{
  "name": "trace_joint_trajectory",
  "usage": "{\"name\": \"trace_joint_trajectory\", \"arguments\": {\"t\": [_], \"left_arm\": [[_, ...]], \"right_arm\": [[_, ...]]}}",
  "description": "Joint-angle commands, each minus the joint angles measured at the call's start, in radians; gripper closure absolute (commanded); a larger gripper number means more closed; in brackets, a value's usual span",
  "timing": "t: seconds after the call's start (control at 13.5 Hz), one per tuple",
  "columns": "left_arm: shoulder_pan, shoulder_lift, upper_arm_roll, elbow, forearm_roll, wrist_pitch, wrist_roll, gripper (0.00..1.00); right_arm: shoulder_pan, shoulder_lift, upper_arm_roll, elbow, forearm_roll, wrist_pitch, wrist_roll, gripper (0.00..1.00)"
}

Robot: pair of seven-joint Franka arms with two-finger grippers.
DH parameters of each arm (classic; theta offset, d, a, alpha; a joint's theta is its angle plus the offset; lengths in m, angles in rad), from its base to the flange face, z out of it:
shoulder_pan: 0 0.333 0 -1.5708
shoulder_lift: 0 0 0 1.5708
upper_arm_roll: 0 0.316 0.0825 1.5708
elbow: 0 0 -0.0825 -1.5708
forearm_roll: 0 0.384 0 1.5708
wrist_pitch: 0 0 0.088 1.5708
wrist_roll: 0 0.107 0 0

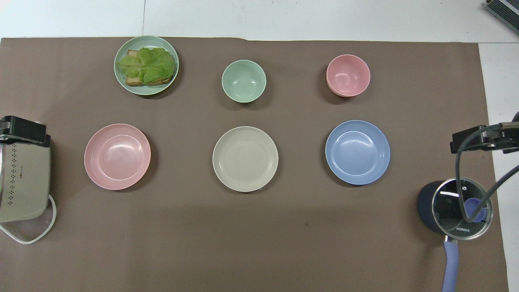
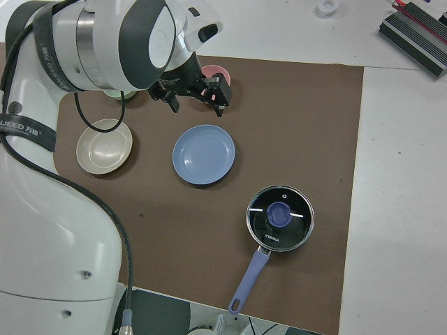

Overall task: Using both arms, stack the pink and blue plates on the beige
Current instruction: 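Reach the left gripper to the rim of the pink plate and grasp it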

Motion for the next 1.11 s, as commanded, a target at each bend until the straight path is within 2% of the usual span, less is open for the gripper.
{"name": "trace_joint_trajectory", "arguments": {"t": [0.0, 0.3, 0.37, 0.45, 0.67, 0.89, 1.04], "left_arm": [[0.005, -0.013, 0.001, -0.011, 0.003, -0.008, 0.018, 0.0], [0.007, -0.013, 0.001, -0.023, 0.003, -0.003, 0.018, 0.0], [0.008, -0.013, 0.004, -0.067, 0.003, 0.021, 0.02, 0.0], [0.01, -0.016, 0.007, -0.14, 0.003, 0.082, 0.018, 0.0], [0.063, -0.034, 0.007, -0.426, 0.003, 0.381, 0.012, 0.0], [0.091, 0.021, 0.009, -0.566, 0.003, 0.556, 0.0, 0.0], [0.118, 0.078, 0.009, -0.616, 0.003, 0.651, -0.014, 0.0]], "right_arm": [[-0.016, -0.021, 0.002, -0.025, 0.025, 0.019, -0.017, 0.0], [-0.016, -0.018, 0.002, -0.021, 0.024, 0.021, -0.019, 0.0], [-0.016, -0.018, 0.002, -0.022, 0.024, 0.021, -0.019, 0.0], [-0.016, -0.018, 0.002, -0.021, 0.024, 0.021, -0.019, 0.0], [-0.016, -0.018, 0.002, -0.022, 0.024, 0.021, -0.022, 0.0], [-0.016, -0.018, 0.002, -0.022, 0.024, 0.021, -0.025, 0.0], [-0.016, -0.018, 0.002, -0.021, 0.024, 0.021, -0.02, 0.0]]}}
